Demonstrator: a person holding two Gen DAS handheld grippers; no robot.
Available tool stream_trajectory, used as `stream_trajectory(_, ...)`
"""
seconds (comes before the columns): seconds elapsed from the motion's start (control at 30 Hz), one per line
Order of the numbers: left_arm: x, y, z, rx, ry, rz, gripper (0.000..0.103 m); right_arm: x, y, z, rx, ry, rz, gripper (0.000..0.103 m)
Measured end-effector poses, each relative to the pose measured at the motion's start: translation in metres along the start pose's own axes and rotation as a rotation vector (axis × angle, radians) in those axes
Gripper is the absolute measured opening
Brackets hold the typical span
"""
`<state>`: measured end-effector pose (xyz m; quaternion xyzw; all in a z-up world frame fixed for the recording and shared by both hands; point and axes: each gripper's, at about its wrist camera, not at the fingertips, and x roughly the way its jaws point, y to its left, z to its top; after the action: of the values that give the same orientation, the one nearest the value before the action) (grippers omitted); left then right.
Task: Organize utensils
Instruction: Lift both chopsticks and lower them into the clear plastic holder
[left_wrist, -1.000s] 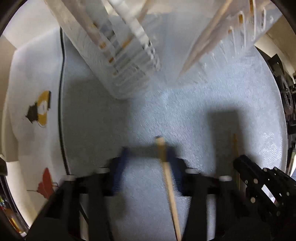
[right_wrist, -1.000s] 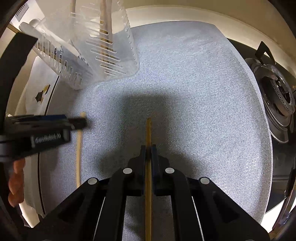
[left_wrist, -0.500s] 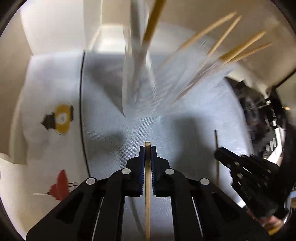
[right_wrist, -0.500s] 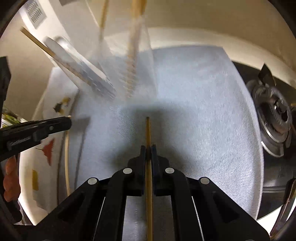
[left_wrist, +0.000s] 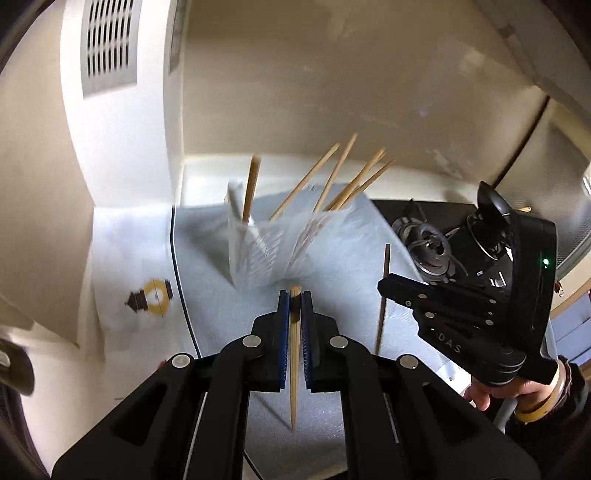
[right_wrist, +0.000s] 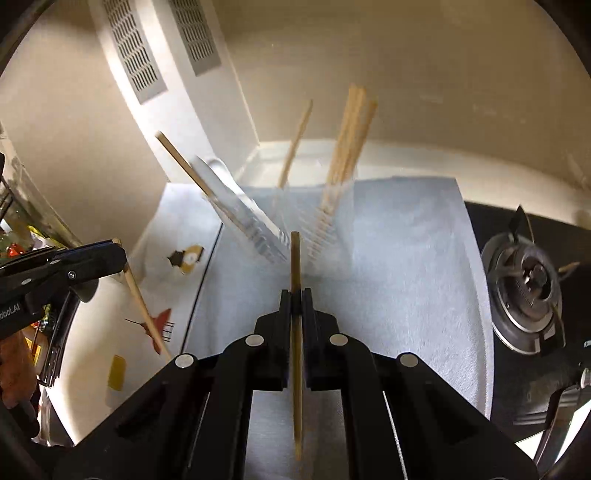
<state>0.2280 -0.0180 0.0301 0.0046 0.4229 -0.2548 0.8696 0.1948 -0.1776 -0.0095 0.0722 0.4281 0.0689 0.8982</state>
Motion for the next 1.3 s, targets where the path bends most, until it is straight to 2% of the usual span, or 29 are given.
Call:
stream_trajectory(0.37,-0.036,-0.005,0.014,0.022,-0.109,0.002,0.006,-0.030,0.007,0.014,-0.024,-0.072,-0.005,0.006)
stream_trajectory(0.6,-0.045,-0.006,0.027,0.016,-0.137,-0.004,0.006,-0.049,0.010,0.025,-0.041,-0.123,0.004,0.006)
stream_trajectory(0.8,-0.067,-0.012,0.051,0.029,-0.202,-0.017,0.006,-0.078,0.006,0.050,-0.062,-0.208,-0.004,0.006)
stream_trajectory(1.0,-0.096,-0.019,0.082,0.051,-0.319,-0.021,0.006,-0.111,0.005,0.081,-0.087,-0.311,-0.008,0.006)
stream_trajectory(1.17,-0.108,-0.027,0.105,0.085,-0.406,0.008,0.006,-0.129,0.010,0.106,-0.114,-0.388,-0.018,0.006)
stream_trajectory(1.3,-0.104,-0.027,0.119,0.084,-0.429,0.028,0.006,-0.132,0.015,0.122,-0.136,-0.420,-0.023,0.006)
